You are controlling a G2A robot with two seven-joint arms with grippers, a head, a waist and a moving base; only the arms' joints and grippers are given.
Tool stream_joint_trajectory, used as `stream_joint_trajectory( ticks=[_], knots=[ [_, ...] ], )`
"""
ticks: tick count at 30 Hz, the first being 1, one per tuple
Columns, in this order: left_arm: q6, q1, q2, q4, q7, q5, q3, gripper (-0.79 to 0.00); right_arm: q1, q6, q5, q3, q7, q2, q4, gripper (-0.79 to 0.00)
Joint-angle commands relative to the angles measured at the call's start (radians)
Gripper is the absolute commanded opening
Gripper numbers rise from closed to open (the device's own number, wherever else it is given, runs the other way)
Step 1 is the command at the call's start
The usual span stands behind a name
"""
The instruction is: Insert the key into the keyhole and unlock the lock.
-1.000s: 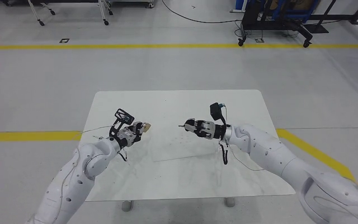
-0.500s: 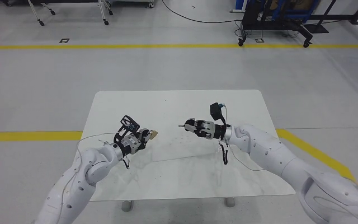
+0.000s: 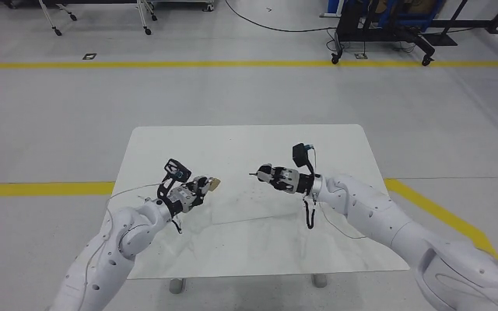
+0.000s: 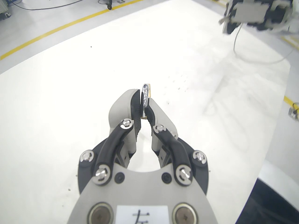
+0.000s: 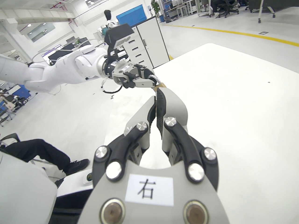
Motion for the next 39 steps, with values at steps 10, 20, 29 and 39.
stream_joint_trajectory(
  ticks=[10,20,29,39],
  knots=[
    [-0.22,-0.079,-0.047,0.182,-0.029,-0.63,0.052,-0.785,-0.047,0.038,0.131,0.079,-0.156,-0.083,0.024,-0.785],
    [-0.434,-0.161,-0.074,0.319,-0.183,-0.884,0.113,-0.785,-0.046,0.051,0.087,0.092,-0.215,-0.18,0.111,-0.785],
    [-0.468,-0.189,-0.088,0.35,-0.237,-0.945,0.137,-0.785,-0.04,0.007,0.045,0.105,-0.212,-0.248,0.178,-0.785],
    [-0.442,-0.195,-0.098,0.36,-0.246,-0.956,0.142,-0.785,-0.027,-0.047,-0.003,0.122,-0.149,-0.298,0.217,-0.785]
  ],
)
